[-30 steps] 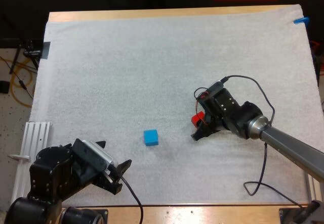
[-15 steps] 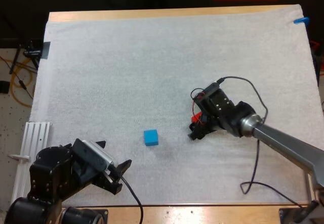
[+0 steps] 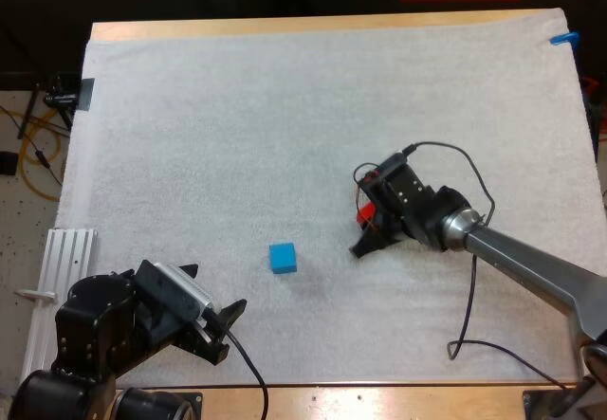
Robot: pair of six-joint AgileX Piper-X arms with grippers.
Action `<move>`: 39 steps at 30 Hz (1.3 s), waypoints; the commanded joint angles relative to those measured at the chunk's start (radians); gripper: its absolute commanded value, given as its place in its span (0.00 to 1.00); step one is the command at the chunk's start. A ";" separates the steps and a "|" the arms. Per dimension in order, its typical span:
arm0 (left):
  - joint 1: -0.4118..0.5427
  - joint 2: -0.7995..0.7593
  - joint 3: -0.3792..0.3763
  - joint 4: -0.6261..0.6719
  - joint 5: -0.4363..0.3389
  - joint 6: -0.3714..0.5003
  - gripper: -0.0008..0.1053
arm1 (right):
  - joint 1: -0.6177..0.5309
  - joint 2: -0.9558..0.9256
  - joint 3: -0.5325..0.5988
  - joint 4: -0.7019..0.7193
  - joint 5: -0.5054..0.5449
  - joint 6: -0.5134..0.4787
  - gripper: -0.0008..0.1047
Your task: Stack red cube on blue cube
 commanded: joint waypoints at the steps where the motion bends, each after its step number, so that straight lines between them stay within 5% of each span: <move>1: -0.004 0.000 -0.006 -0.002 0.008 -0.001 0.73 | 0.003 -0.036 -0.025 0.001 0.005 0.004 0.01; 15: -0.004 0.000 -0.006 -0.002 0.008 -0.001 0.73 | 0.065 -0.232 -0.132 0.258 0.003 0.004 0.01; 24: -0.004 0.000 -0.006 0.027 0.008 -0.001 0.73 | 0.249 -0.186 -0.140 0.172 0.024 -0.027 0.01; 39: -0.004 0.000 -0.006 0.027 0.008 -0.001 0.73 | 0.330 0.049 -0.330 0.171 -0.010 -0.015 0.01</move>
